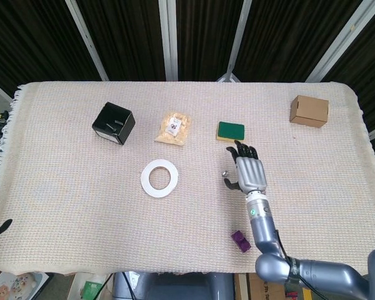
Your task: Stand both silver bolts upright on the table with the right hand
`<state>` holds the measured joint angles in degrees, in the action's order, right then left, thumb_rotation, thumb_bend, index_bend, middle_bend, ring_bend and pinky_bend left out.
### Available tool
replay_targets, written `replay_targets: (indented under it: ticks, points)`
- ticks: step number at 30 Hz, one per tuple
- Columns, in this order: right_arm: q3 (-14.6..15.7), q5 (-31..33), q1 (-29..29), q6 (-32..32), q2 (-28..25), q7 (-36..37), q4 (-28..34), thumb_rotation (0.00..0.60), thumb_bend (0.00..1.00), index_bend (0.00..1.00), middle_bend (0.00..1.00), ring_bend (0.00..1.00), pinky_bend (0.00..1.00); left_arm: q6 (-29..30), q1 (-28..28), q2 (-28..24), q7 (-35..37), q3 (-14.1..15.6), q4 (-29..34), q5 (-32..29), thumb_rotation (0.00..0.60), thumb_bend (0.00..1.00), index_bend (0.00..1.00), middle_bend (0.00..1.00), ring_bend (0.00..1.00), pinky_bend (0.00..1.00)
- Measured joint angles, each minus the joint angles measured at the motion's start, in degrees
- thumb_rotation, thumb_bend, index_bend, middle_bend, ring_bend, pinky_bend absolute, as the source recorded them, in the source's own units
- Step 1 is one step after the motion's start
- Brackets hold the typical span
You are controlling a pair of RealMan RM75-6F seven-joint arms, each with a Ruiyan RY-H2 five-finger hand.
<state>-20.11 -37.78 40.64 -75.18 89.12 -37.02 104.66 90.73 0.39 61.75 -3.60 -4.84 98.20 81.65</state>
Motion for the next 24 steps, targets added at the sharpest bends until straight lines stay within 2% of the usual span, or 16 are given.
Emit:
replay_targets:
  ticks: [5,10,13,18,20,24]
  points:
    - [0.6,-4.7,-5.8,-6.6,-9.4,2.0,8.7,0.600,0.27,0.18,0.00,0.00,0.00,0.1,0.1,0.0,-0.3,0.3,0.1,0.5,0.600,0.12,0.09,0.06,0.00,0.15]
    - [2.5,-10.7,-12.7,-9.6,-18.6,8.2,12.4,0.600,0.27,0.16,0.00,0.00,0.00,0.8,0.4,0.2,-0.6,0.5,0.4,1.0,0.600,0.12,0.09,0.06,0.00,0.15]
    - [5.7,-16.1,-16.6,-9.7,-22.0,13.6,13.1,0.600,0.27,0.16,0.00,0.00,0.00,1.0,0.5,0.4,-0.8,0.6,0.4,1.2,0.600,0.12,0.09,0.06,0.00,0.15]
    - [13.4,-27.7,-22.9,-10.8,-24.0,19.4,11.5,0.600,0.27,0.16,0.00,0.00,0.00,1.4,0.7,0.3,-0.5,0.7,0.4,1.4,0.600,0.12,0.09,0.06,0.00,0.15]
    - [16.6,-32.9,-25.3,-12.1,-23.5,20.6,8.8,0.600,0.26,0.16,0.00,0.00,0.00,1.4,0.8,0.3,-0.2,0.7,0.3,1.4,0.600,0.12,0.09,0.06,0.00,0.15]
    - [21.1,-40.6,-28.8,-14.4,-21.8,22.8,1.2,0.600,0.20,0.16,0.00,0.00,0.00,1.7,1.0,0.0,0.5,0.8,0.1,1.7,0.600,0.12,0.08,0.06,0.00,0.15]
